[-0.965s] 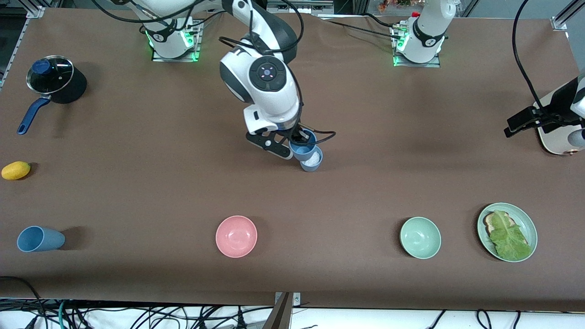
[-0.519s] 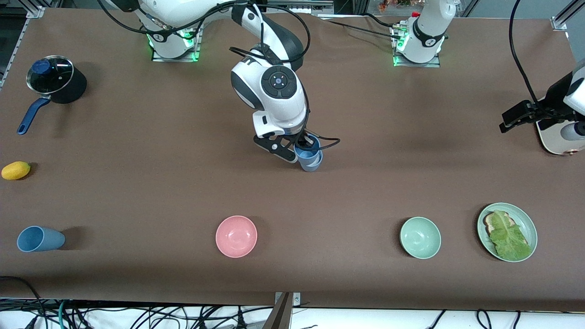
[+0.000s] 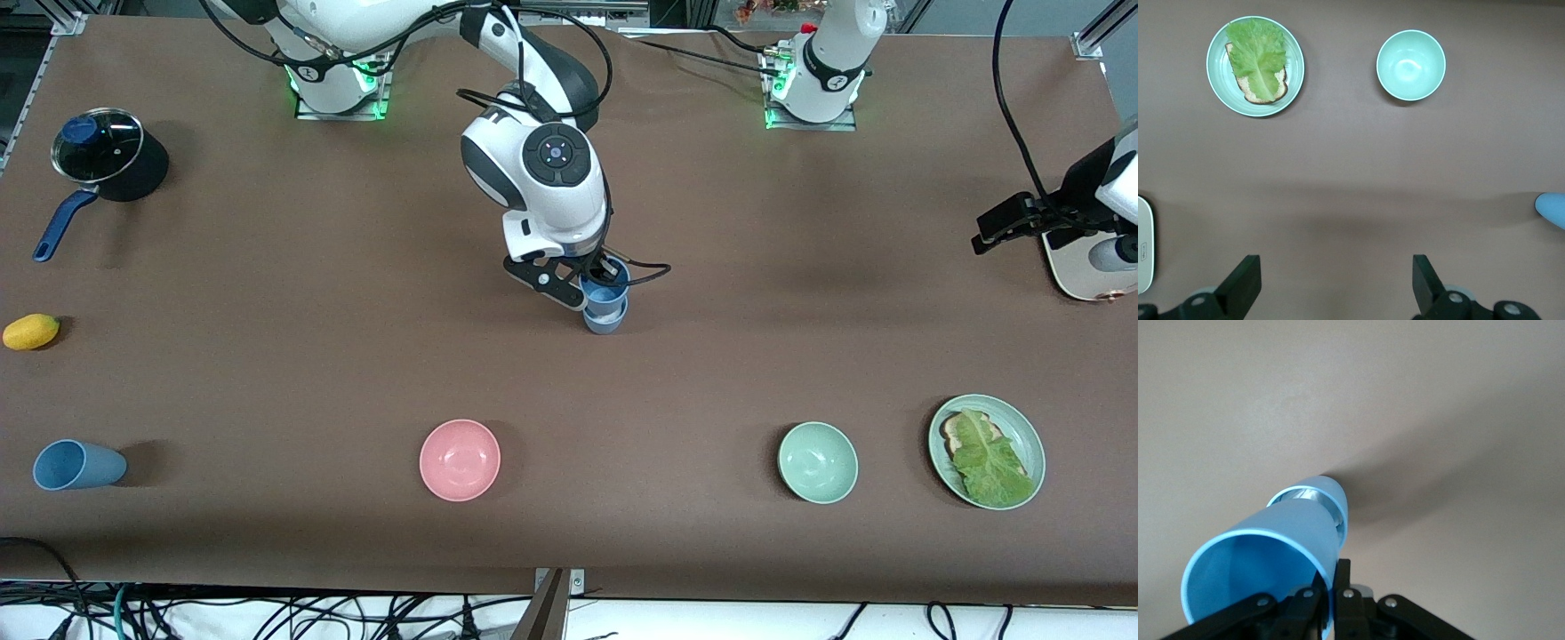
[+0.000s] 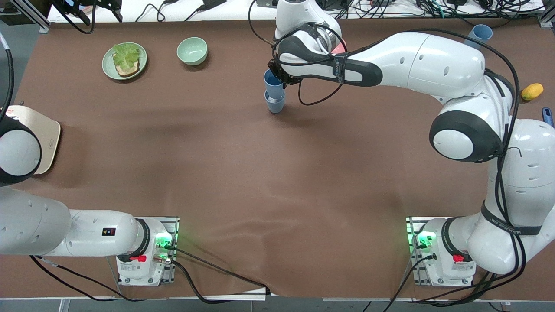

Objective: Stack blue cups with both arms
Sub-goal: 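Lower the cup into the center cup and open the right gripper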

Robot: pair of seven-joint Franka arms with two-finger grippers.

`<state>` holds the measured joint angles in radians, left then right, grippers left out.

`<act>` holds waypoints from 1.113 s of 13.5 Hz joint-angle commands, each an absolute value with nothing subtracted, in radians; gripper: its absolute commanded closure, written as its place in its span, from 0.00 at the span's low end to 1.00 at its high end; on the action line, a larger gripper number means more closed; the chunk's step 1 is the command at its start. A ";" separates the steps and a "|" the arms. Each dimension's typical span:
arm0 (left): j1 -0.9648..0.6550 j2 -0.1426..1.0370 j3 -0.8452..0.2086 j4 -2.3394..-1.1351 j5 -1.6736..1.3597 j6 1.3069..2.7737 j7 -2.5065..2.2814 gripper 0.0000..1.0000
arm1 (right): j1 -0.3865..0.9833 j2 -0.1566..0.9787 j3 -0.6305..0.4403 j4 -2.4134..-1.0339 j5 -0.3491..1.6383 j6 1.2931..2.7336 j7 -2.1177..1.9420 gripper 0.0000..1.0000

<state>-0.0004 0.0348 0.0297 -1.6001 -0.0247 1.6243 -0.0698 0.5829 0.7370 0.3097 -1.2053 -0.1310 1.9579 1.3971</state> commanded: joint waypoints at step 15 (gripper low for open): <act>-0.048 0.041 0.046 -1.588 -0.025 1.614 -0.044 0.00 | 0.586 0.750 0.284 -1.154 -0.201 1.904 1.390 0.32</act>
